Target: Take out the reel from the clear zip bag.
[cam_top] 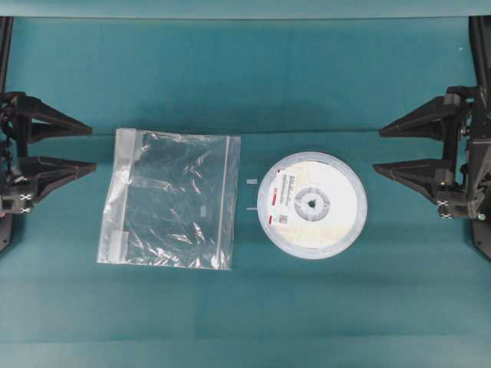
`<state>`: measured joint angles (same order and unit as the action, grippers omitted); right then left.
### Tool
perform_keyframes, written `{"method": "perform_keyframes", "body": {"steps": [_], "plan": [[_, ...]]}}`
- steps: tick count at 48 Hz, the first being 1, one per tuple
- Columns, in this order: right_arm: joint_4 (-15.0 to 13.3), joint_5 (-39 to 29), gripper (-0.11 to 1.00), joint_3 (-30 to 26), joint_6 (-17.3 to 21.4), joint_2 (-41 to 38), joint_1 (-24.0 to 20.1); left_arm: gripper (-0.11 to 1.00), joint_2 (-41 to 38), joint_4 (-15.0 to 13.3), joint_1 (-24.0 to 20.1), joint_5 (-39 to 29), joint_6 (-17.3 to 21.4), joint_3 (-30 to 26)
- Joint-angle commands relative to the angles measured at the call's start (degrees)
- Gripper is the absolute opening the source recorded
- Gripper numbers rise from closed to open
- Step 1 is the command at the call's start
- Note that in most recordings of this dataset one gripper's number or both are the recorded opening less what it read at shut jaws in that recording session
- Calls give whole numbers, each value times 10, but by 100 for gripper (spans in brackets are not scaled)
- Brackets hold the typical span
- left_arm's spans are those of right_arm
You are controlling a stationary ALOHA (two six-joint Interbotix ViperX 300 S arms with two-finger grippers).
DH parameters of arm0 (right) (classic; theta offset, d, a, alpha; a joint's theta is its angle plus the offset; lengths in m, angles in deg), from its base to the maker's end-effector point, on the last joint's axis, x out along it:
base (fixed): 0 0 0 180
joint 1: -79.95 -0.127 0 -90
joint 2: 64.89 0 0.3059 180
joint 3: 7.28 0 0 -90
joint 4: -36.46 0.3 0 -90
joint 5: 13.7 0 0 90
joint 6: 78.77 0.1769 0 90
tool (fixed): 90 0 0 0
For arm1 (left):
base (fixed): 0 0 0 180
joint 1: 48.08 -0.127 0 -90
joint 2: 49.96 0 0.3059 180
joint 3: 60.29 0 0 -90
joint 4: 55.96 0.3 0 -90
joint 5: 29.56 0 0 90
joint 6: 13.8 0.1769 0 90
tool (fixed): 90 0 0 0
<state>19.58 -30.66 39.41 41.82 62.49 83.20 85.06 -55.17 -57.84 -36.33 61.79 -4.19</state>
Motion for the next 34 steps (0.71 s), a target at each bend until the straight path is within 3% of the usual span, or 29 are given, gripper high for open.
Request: {"method": "perform_keyframes", "body": {"steps": [1, 34], "plan": [[-2, 4, 85, -5, -5, -1, -1, 84, -2, 2, 0, 3, 0, -10], [-1, 3, 84, -5, -4, 9, 0, 84, -4, 2, 1, 4, 0, -10]]}}
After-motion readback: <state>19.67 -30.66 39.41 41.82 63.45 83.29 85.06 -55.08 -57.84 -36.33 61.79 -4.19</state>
